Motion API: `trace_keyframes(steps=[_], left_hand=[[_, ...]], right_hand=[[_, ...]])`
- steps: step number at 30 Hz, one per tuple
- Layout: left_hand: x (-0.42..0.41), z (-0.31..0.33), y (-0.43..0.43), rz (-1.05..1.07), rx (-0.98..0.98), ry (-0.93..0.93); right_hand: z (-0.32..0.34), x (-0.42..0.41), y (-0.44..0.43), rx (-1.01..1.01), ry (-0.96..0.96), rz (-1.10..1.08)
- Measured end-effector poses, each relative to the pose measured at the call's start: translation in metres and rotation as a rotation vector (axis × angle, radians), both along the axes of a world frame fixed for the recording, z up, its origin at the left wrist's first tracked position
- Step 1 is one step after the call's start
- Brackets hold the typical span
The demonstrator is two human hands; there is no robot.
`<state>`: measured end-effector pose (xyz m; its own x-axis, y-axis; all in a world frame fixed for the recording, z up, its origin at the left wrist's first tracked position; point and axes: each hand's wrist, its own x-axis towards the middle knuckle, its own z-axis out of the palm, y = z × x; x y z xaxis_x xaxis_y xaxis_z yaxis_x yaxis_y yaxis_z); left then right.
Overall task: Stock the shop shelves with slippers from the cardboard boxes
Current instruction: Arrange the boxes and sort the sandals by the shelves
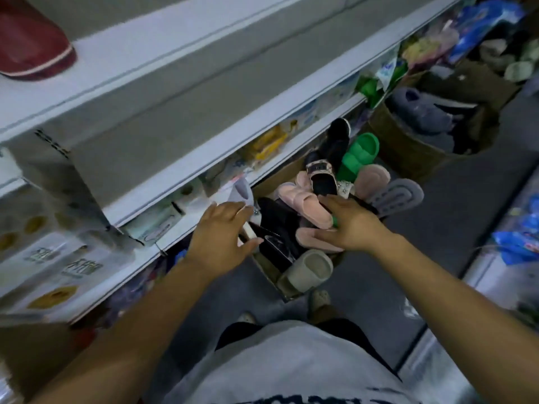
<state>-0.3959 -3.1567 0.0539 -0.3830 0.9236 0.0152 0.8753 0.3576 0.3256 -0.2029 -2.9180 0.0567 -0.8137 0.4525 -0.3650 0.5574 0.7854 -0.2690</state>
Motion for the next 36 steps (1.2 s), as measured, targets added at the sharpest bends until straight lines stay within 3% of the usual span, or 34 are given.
trace_keyframes(steps=[9, 15, 21, 26, 32, 36], left_hand=[[0.018, -0.042, 0.061, -0.087, -0.187, -0.054], [0.027, -0.071, 0.124, -0.016, -0.314, -0.021], [0.034, -0.112, 0.190, 0.055, -0.575, 0.024], [0.031, -0.147, 0.233, 0.160, -0.762, -0.026], [0.025, -0.178, 0.244, 0.259, -0.814, -0.120], [0.022, -0.190, 0.242, 0.320, -0.825, -0.163]], right_hand=[[-0.043, 0.052, 0.039, -0.093, -0.086, -0.150], [-0.076, 0.049, 0.103, -0.339, -0.126, -0.211], [-0.157, 0.039, 0.155, -0.602, -0.135, -0.368], [-0.236, 0.013, 0.171, -0.655, -0.197, -0.491], [-0.303, -0.012, 0.169, -0.781, -0.200, -0.752], [-0.316, -0.017, 0.169, -0.883, -0.076, -0.977]])
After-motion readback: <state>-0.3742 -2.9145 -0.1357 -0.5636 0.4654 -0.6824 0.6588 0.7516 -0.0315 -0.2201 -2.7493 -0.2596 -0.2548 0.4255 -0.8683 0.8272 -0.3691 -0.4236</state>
